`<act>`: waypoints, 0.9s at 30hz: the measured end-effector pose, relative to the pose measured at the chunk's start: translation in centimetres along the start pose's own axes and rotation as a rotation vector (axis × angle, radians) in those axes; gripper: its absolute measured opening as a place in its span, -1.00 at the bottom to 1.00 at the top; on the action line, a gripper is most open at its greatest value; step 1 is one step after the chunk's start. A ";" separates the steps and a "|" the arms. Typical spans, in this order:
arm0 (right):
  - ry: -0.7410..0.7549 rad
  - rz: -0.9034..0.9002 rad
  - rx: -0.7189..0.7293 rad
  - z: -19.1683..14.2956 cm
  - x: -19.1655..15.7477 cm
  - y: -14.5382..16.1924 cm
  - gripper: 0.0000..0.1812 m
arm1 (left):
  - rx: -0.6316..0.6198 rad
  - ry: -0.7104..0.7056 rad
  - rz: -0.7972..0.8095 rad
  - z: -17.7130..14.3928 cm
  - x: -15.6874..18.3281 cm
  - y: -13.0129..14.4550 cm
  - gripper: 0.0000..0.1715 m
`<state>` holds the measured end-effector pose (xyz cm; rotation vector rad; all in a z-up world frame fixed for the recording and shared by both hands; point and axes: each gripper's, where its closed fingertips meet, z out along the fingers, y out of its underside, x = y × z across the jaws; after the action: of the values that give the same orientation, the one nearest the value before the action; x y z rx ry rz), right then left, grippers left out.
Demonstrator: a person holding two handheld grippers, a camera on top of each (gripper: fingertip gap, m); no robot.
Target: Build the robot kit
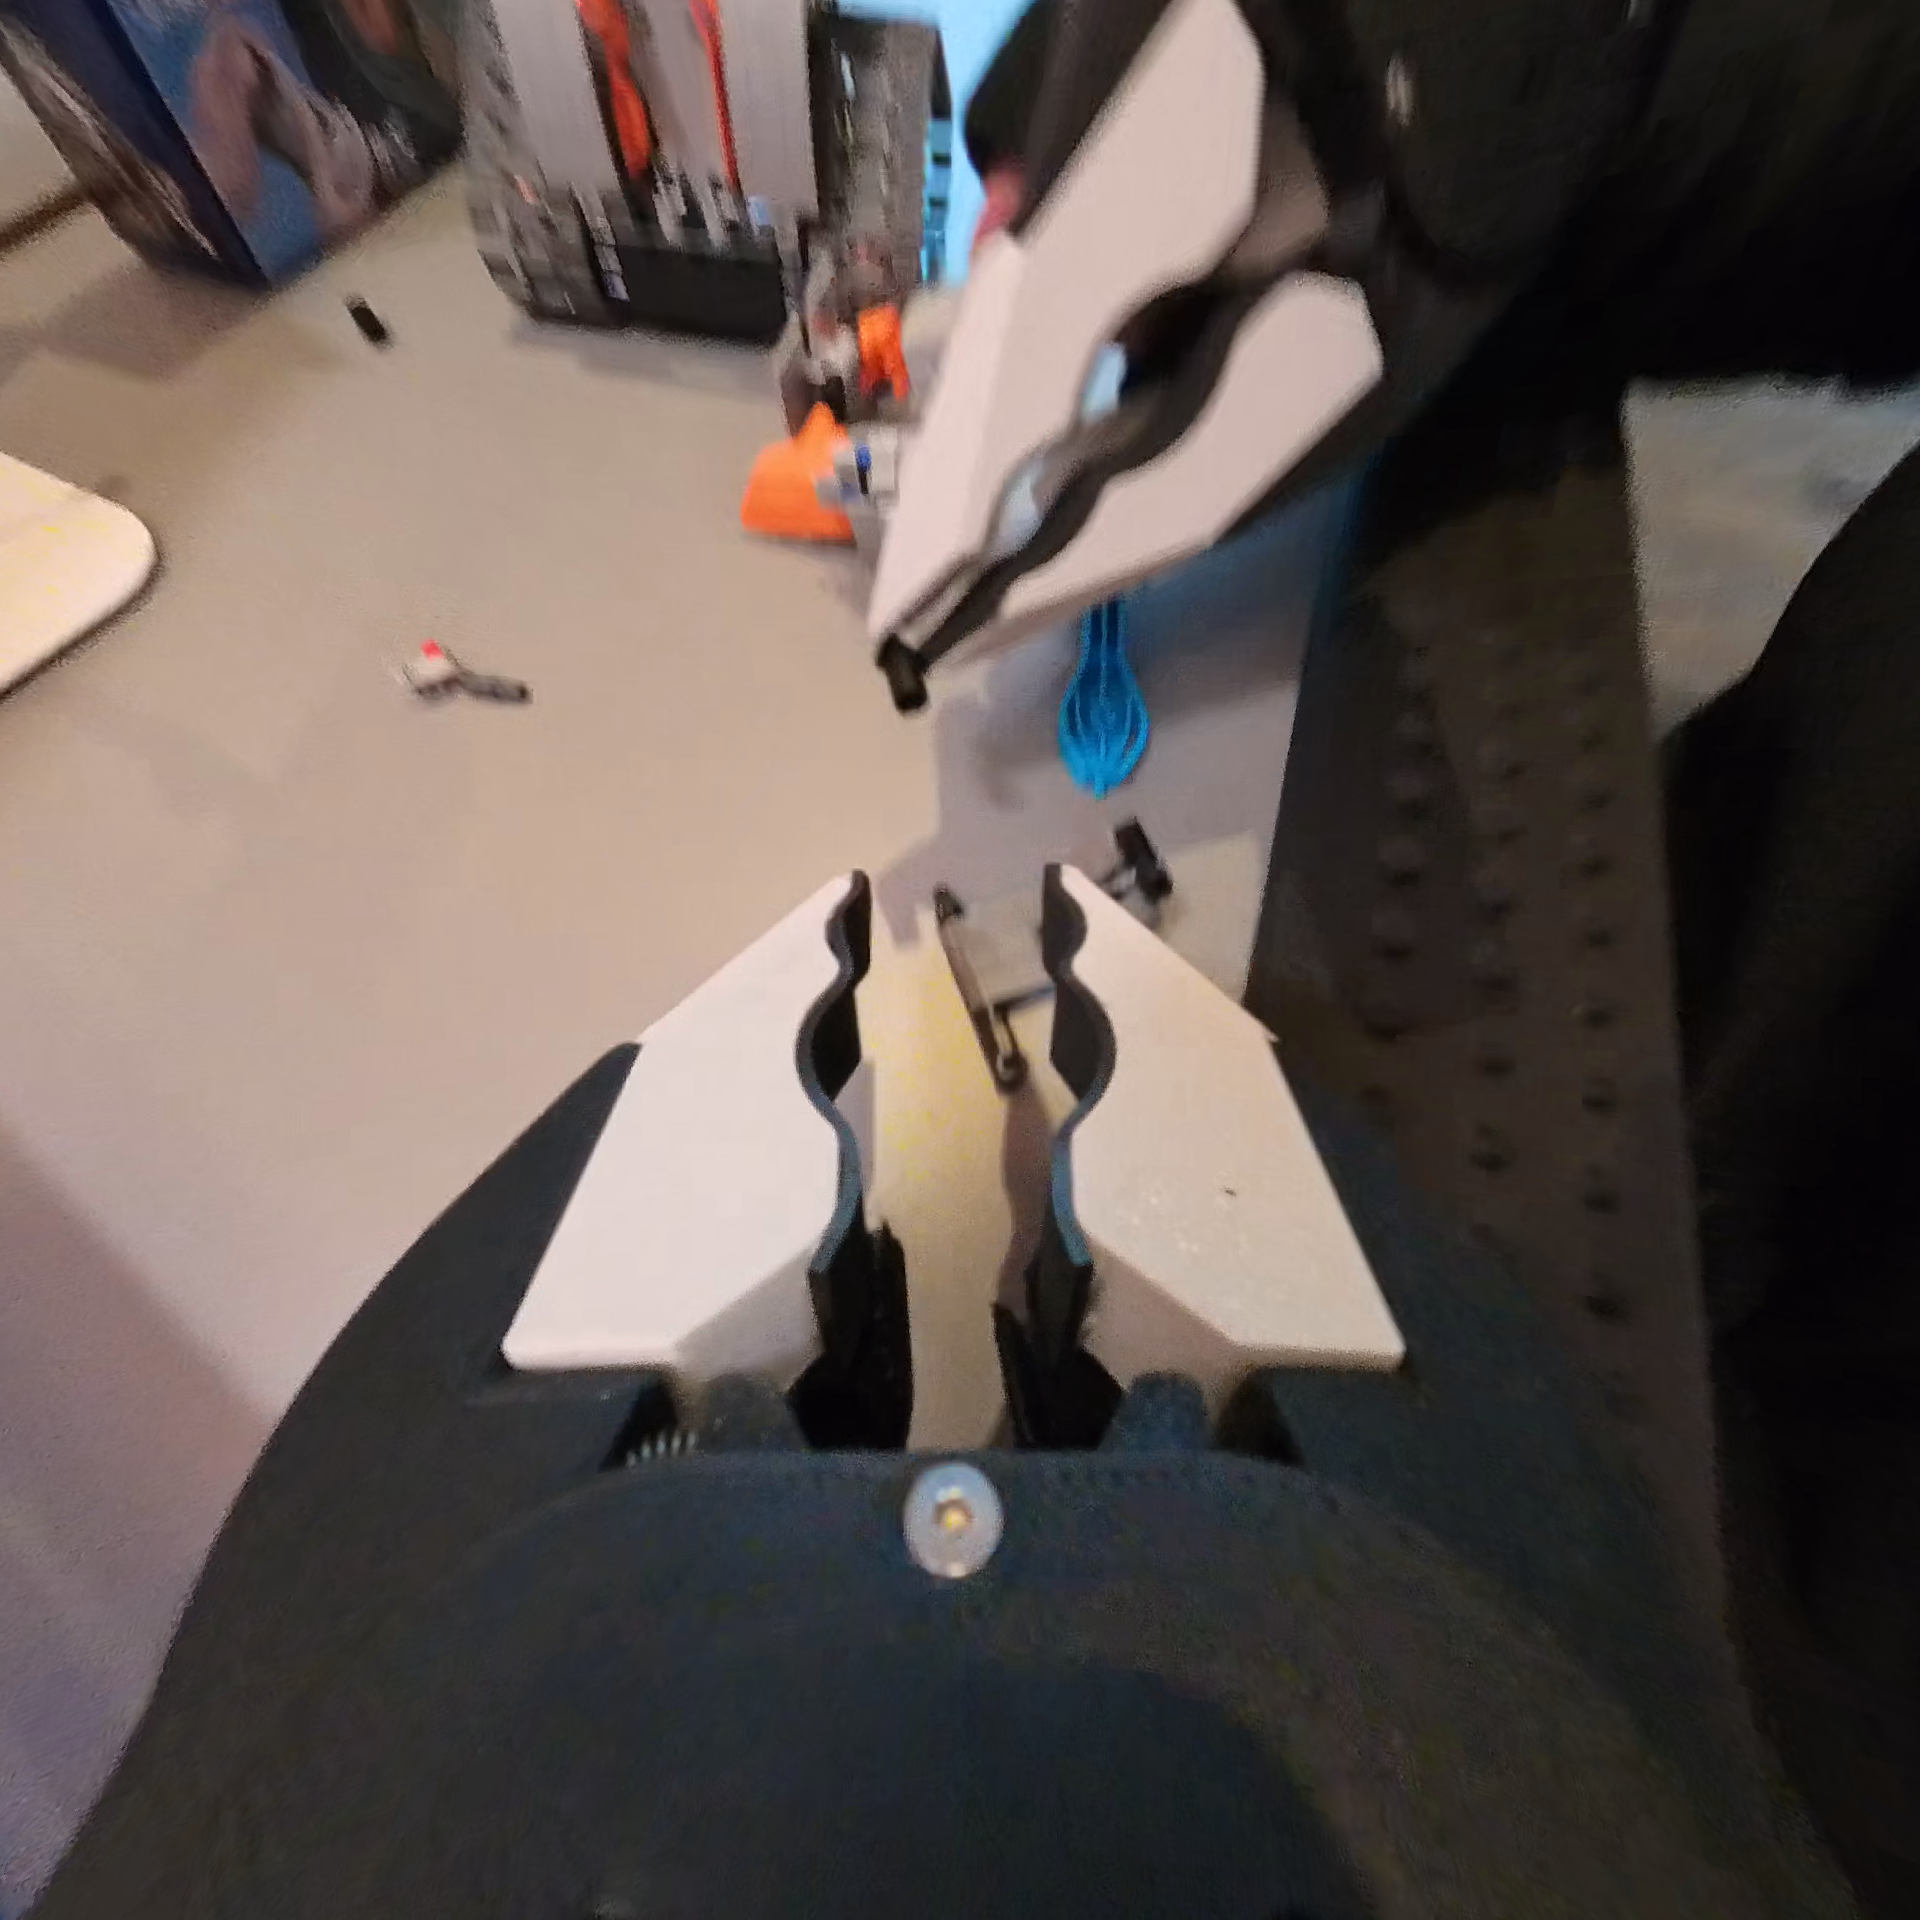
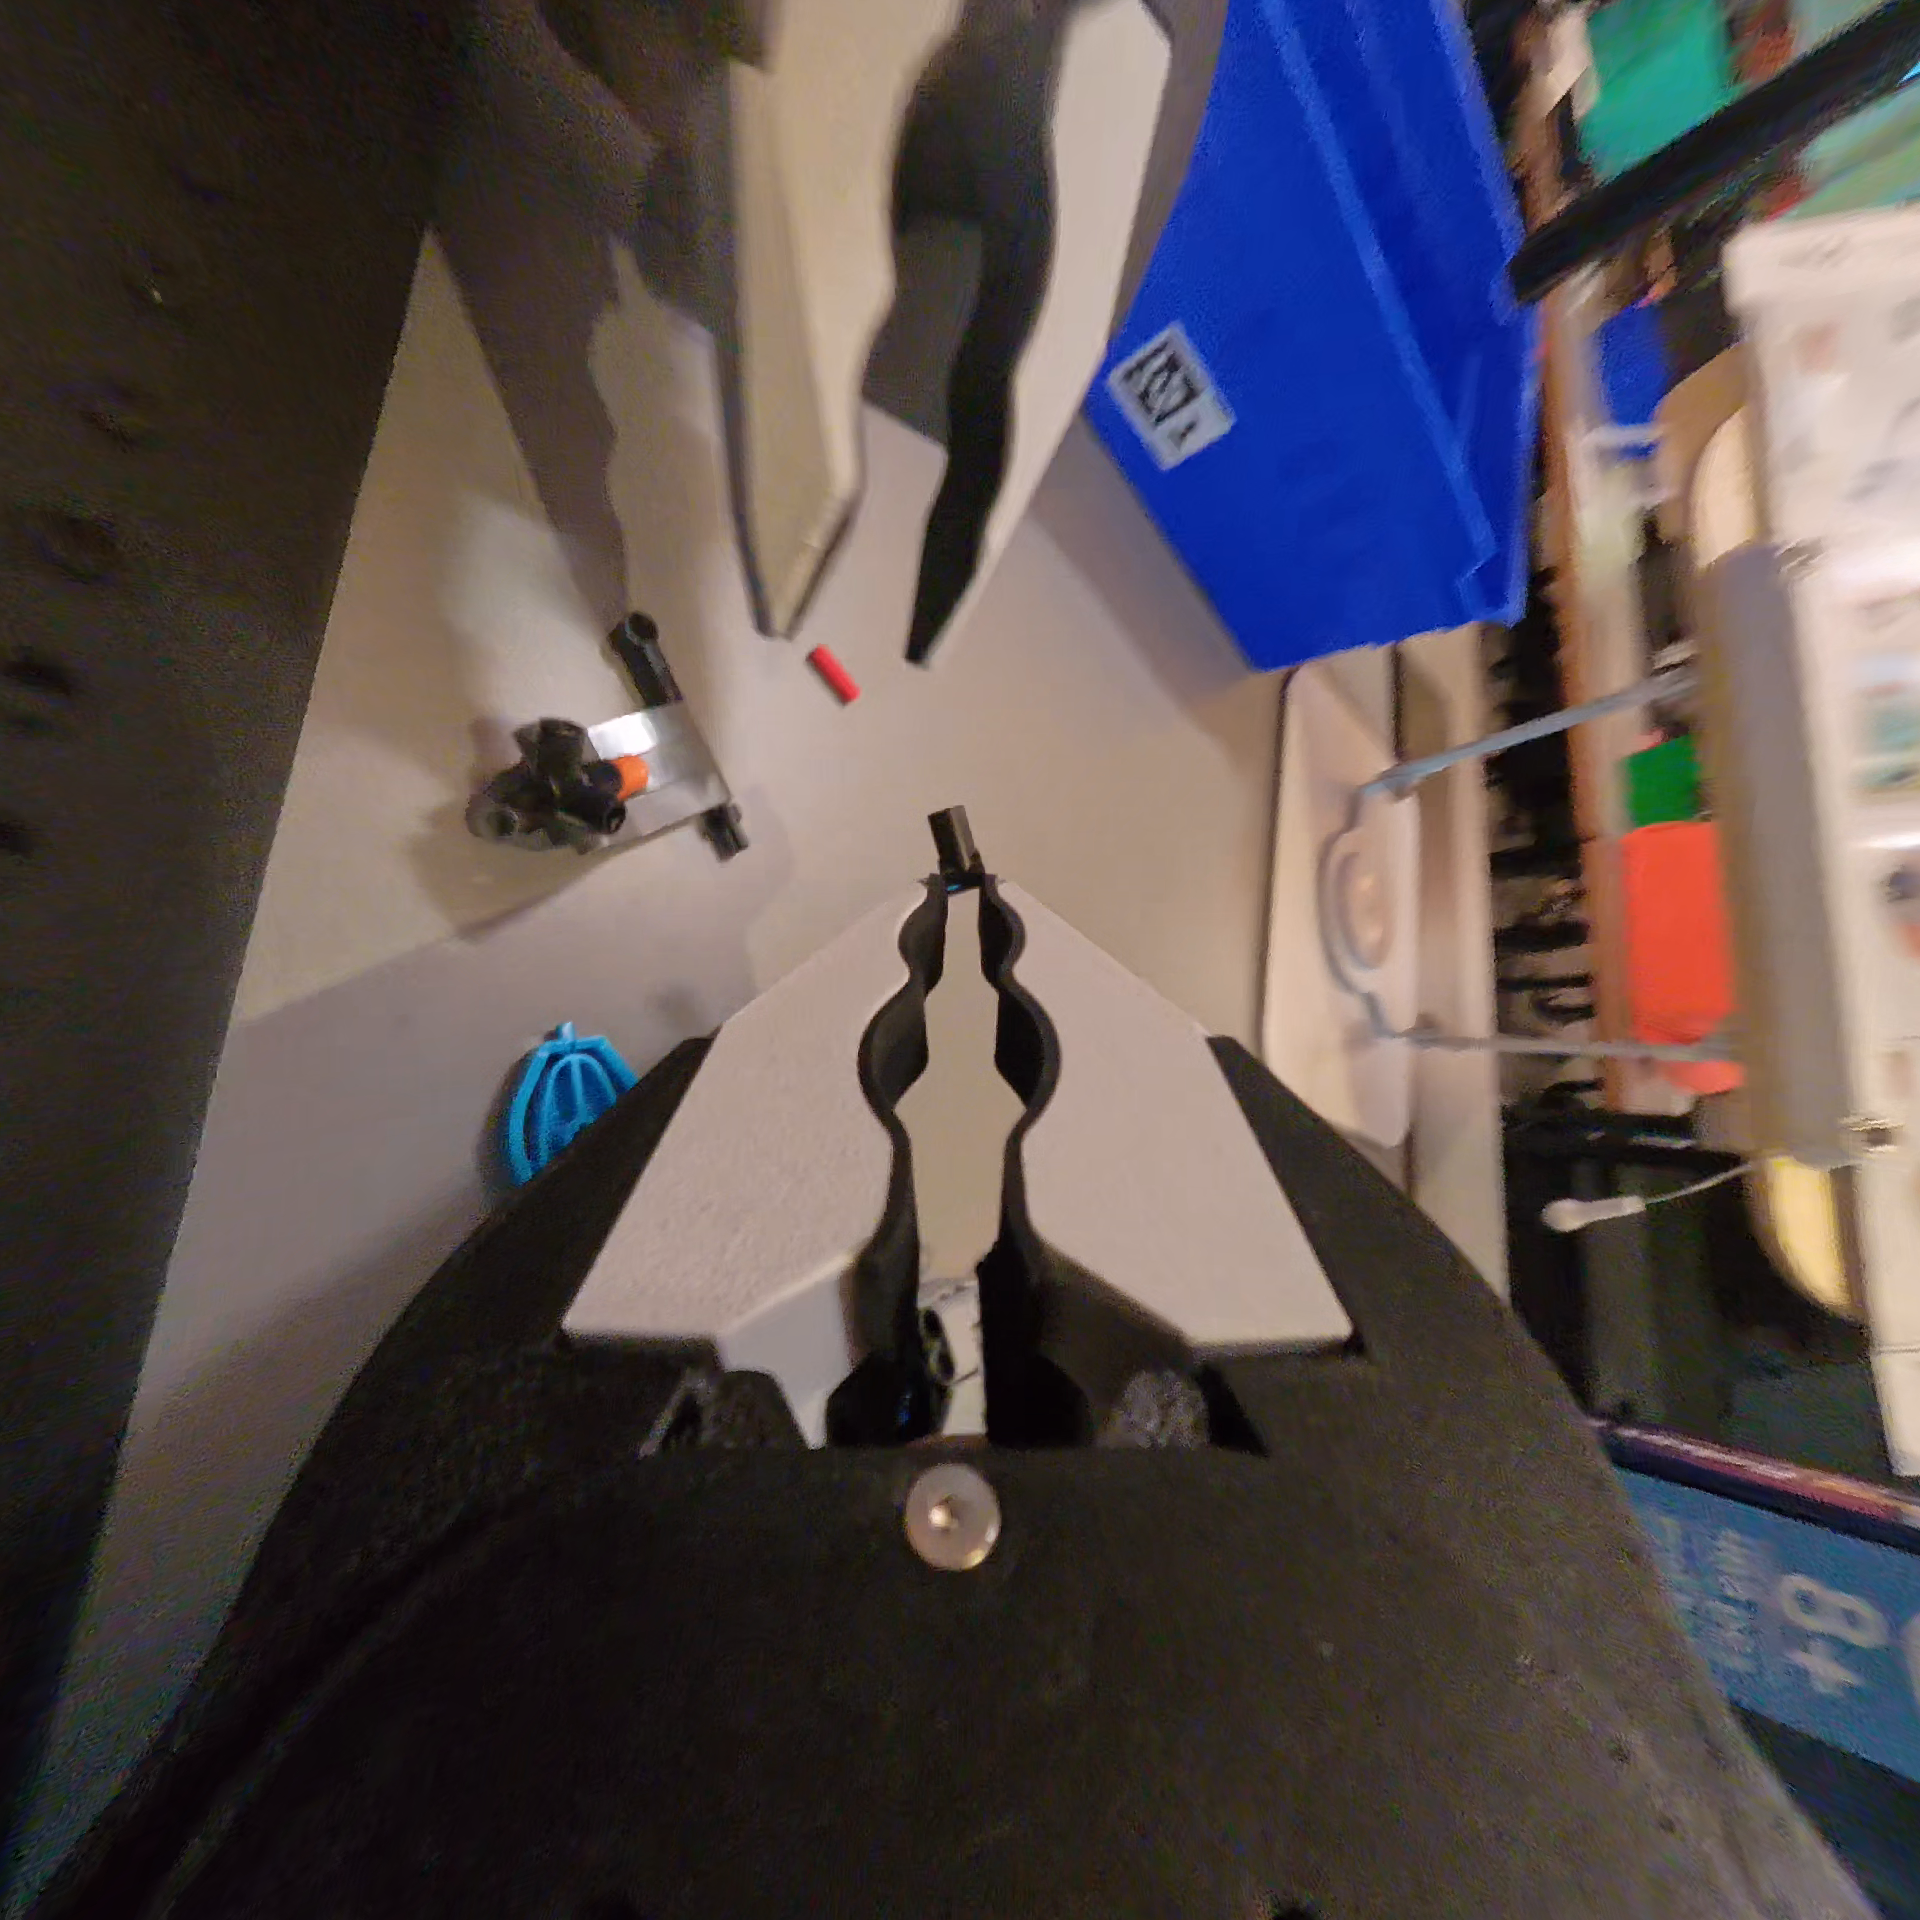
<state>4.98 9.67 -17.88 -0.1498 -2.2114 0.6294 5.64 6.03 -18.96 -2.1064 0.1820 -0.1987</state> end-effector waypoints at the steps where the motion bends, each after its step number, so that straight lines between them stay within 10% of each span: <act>1: 0.032 -0.026 0.023 -0.3 0.3 -0.5 -0.96 | 0.049 0.009 -0.029 -0.1 -0.1 -1.0 -0.64; 13: 0.201 -0.214 0.032 -1.1 1.3 -2.2 -0.95 | 0.223 0.065 -0.108 0.9 0.0 -4.4 -0.92; 21: -0.210 0.337 0.294 -2.8 0.8 -3.3 -0.86 | 0.115 -0.141 0.313 0.6 0.4 -4.2 -0.93; 27: -0.339 0.389 0.306 -2.6 -0.4 -3.4 -0.89 | 0.104 -0.183 0.554 0.4 1.9 -5.0 -0.93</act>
<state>7.51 7.63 -15.09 -0.3404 -2.3903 1.2796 7.78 8.48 -14.76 -1.8787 0.6184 0.3067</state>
